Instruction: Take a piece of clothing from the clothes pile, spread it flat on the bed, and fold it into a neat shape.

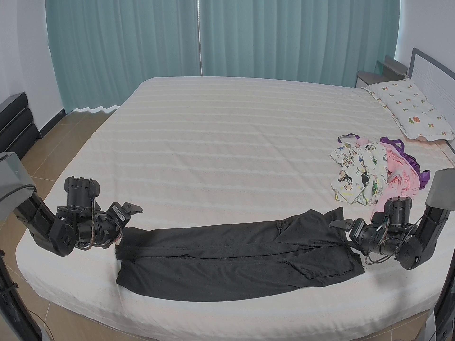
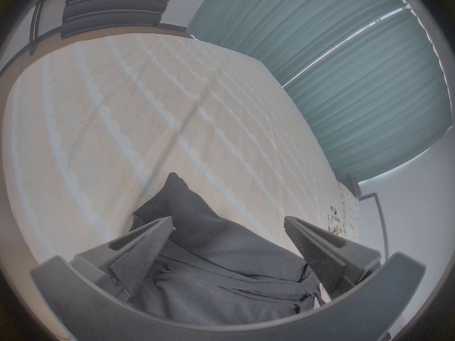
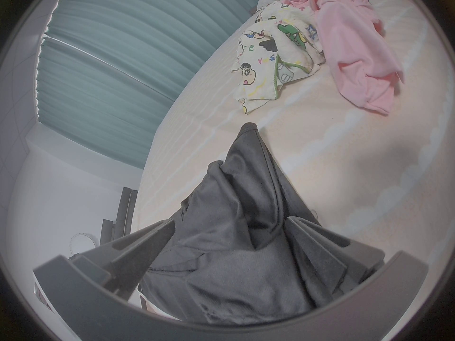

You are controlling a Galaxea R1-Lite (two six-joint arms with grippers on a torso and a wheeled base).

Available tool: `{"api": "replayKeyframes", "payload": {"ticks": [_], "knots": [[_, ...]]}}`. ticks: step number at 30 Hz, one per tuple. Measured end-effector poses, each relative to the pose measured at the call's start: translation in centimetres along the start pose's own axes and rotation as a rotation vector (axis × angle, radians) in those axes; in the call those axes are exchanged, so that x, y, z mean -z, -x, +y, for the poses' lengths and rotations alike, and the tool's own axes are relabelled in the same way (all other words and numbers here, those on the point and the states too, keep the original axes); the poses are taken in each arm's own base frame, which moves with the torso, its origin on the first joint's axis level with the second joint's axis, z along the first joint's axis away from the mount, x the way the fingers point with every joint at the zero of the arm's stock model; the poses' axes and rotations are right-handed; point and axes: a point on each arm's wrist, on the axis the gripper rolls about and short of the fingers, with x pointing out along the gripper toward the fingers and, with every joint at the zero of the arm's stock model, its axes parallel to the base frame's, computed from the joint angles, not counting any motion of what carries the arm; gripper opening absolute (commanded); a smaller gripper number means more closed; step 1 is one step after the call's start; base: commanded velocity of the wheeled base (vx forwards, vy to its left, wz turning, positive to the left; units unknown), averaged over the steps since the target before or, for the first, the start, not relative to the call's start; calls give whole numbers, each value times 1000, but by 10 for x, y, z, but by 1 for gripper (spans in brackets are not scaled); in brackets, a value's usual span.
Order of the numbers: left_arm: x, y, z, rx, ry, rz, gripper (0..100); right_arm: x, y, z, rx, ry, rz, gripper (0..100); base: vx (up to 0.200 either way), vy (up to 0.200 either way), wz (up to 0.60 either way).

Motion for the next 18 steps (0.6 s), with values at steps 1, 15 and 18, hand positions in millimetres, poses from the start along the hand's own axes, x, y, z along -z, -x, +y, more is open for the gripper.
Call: {"api": "replayKeyframes", "payload": {"ticks": [1,15,18], "knots": [[-1,1,0,7,6,2,100,-1,-2,0,0,1,-3,100,0,0,0],[-10,5,0,27,24,-14,100,-5,-19,-5,19,7,-14,100,0,0,0],[-10,5,-1,27,23,-14,100,-5,-19,-7,23,3,-14,100,0,0,0]]}}
